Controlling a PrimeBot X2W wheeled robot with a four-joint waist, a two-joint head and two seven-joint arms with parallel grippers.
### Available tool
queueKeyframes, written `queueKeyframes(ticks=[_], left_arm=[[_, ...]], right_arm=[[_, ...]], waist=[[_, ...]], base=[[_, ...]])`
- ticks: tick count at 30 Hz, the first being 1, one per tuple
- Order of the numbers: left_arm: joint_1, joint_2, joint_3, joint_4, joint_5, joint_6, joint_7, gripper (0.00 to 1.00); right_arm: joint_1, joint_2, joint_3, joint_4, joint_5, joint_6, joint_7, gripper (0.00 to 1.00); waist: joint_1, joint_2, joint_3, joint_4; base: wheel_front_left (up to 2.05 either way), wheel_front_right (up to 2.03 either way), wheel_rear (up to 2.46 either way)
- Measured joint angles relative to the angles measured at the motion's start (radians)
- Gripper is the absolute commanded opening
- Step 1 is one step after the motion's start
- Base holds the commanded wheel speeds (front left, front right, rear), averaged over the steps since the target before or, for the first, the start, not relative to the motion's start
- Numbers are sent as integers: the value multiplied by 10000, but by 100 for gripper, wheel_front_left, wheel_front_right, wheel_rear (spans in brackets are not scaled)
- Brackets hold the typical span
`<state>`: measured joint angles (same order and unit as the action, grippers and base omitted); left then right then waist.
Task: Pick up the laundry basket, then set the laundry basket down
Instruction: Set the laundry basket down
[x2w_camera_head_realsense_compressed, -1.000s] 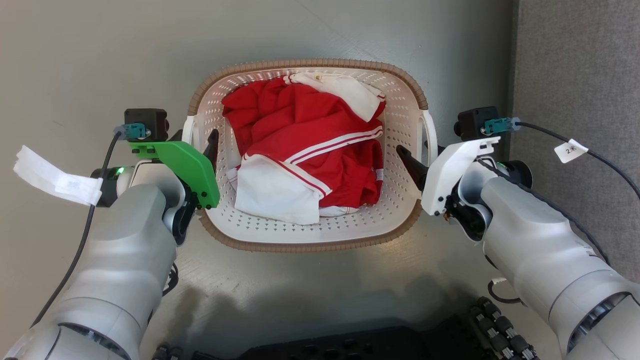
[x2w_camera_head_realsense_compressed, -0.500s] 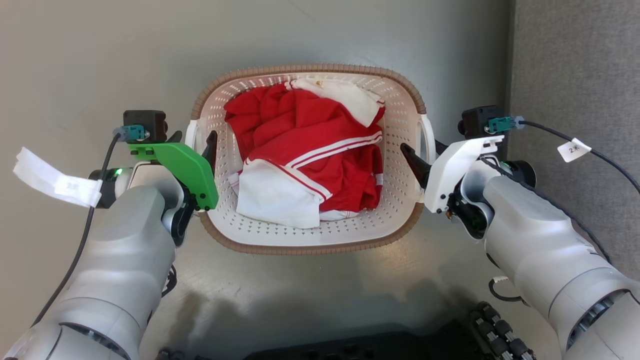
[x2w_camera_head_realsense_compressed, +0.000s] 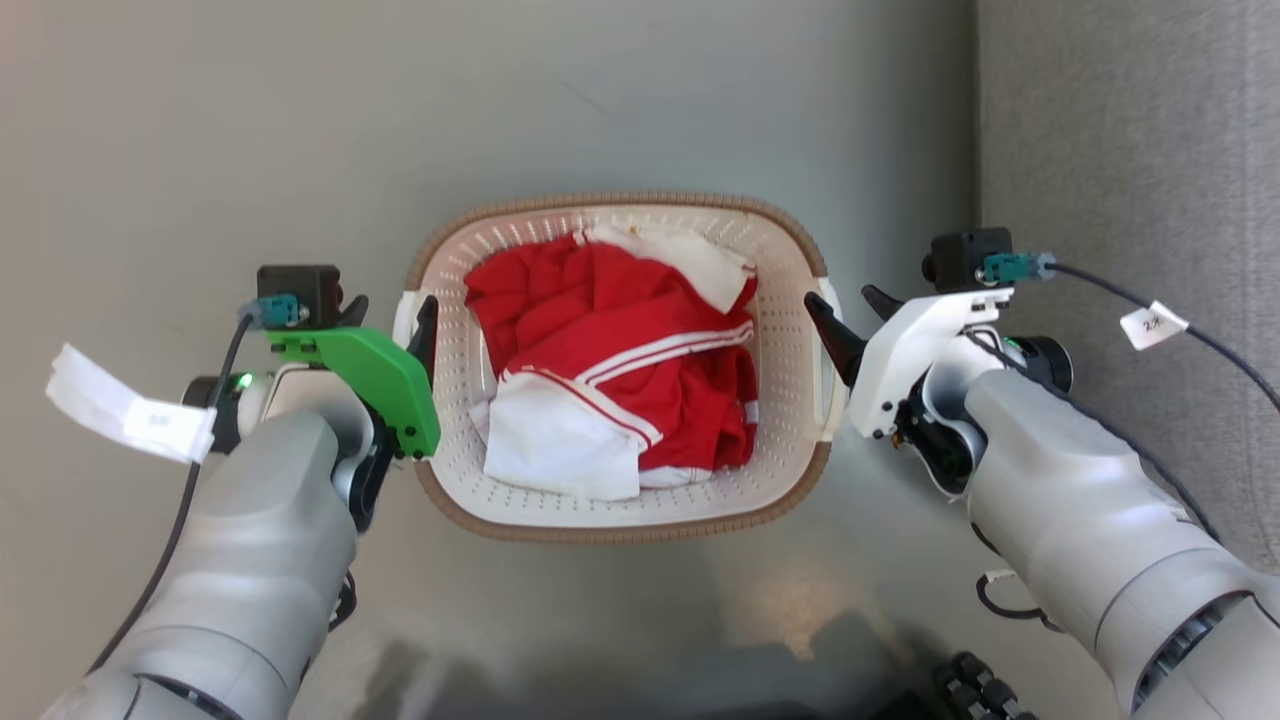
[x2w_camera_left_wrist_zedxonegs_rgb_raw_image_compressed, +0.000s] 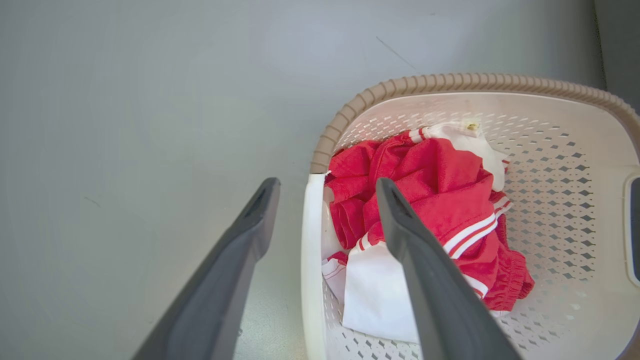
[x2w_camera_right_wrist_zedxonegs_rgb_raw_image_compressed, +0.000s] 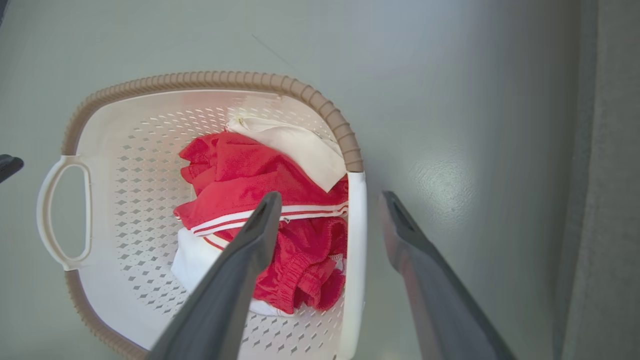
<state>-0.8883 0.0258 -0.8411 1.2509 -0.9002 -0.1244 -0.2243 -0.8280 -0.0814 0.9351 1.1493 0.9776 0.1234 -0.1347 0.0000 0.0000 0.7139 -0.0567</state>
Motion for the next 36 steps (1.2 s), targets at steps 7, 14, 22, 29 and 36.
queueKeyframes(ticks=[7, 14, 22, 29, 36], left_arm=[[396, -2, 130, -140, -21, 0, -228, 100], [702, -13, 476, -472, -186, -2, -245, 100], [936, 341, 1333, -1770, -148, -33, -245, 100], [1668, 708, 1975, -2685, 176, -33, -245, 100], [2536, 869, 2548, -3547, 646, -29, -245, 100]], right_arm=[[298, -96, 77, -263, 2, 0, -600, 100], [617, -255, 151, -445, -13, 0, -913, 100], [1076, -506, 111, -838, -90, 0, -1126, 100], [1355, -738, -265, -1452, -190, 0, -1129, 100], [1457, -1185, -1306, -2397, -754, -10, -1129, 100]], waist=[[0, 0, -889, 51], [0, 0, -1702, 127], [0, 0, -2966, 245], [0, 0, -3954, 311], [-1, 0, -4948, 345]], base=[[0, 0, 0], [0, 0, 0], [0, 0, 0], [0, 0, 0], [0, 0, 0]])
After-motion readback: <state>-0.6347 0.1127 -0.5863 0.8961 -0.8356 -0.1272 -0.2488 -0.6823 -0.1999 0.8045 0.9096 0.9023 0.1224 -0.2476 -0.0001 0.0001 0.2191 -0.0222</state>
